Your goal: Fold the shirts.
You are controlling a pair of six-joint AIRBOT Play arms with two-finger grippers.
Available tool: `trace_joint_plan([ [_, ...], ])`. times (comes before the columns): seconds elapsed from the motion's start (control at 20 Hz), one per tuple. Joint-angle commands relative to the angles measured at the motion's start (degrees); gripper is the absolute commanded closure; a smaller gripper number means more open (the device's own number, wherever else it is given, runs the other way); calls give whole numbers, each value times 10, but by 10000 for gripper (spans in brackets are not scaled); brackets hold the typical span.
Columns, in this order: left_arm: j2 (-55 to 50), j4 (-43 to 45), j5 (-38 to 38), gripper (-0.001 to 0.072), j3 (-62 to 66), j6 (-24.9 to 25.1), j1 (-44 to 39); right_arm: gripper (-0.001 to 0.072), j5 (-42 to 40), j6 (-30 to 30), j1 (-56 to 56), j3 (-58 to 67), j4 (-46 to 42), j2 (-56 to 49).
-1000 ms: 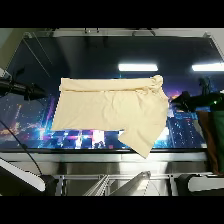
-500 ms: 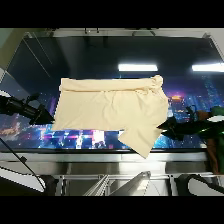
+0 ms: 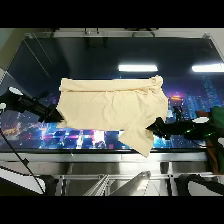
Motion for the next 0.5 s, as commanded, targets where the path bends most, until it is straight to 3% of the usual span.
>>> trace_joint_plan([
  [0.0, 12, 9, -56, 461, 40, 18, -4, 449, 8, -7, 5, -1, 11, 1],
  [0.35, 82, 11, -56, 412, 65, 14, 85, 448, 8, -9, 5, -1, -2, 0],
  [0.4, 77, 11, -55, 332, 65, 8, 90, 449, 8, -9, 5, -1, -2, 0],
  [0.45, 69, 17, -54, 45, 65, 1, 90, 449, 8, -9, 5, -1, -2, 0],
])
